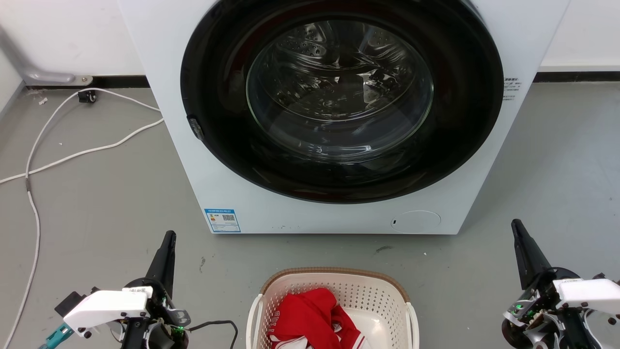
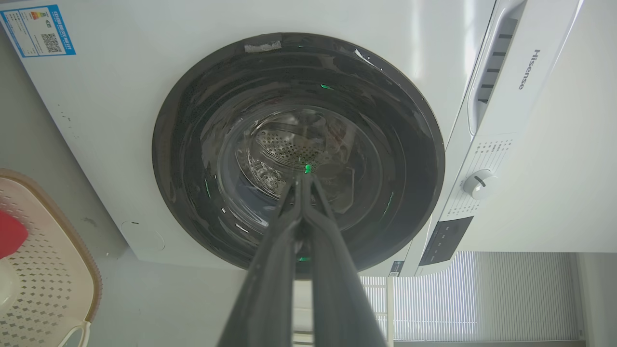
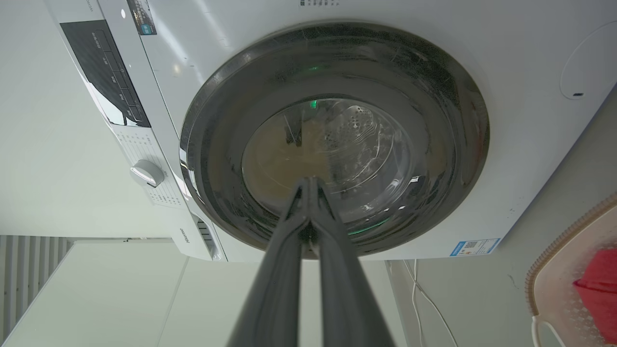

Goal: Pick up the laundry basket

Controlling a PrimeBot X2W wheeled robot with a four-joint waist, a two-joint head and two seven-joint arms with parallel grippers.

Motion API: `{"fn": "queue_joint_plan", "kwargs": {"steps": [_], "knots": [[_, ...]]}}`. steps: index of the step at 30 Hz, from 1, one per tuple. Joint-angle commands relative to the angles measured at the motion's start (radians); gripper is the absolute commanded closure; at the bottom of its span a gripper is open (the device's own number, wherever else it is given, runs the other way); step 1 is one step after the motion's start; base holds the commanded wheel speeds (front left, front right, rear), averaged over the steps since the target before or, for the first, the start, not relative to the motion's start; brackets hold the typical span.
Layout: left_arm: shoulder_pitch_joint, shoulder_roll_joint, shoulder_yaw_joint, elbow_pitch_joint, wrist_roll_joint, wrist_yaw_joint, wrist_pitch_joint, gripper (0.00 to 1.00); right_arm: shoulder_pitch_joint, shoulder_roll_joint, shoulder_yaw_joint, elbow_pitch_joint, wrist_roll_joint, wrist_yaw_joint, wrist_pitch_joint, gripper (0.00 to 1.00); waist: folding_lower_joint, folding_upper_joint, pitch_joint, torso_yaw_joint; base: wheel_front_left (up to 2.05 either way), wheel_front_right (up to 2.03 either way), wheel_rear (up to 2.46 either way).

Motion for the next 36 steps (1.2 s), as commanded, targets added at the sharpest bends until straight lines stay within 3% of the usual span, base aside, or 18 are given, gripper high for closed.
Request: {"fn": "queue_joint_plan", "kwargs": {"steps": [1, 36], "knots": [[-0.010, -0.001, 0.003, 0.001, 0.003, -0.003, 0.005, 1.00, -0.015, 0.003, -0.002, 0.001, -0.005, 0.000, 0.003, 1.00, 0.0000, 0.0000, 0.000, 0.000, 0.00, 0.00, 0.00], [-0.010, -0.005, 0.008, 0.001, 0.009, -0.003, 0.007, 1.00, -0.015, 0.007, -0.007, 0.002, -0.008, 0.000, 0.008, 1.00, 0.0000, 0.0000, 0.000, 0.000, 0.00, 0.00, 0.00]]}}
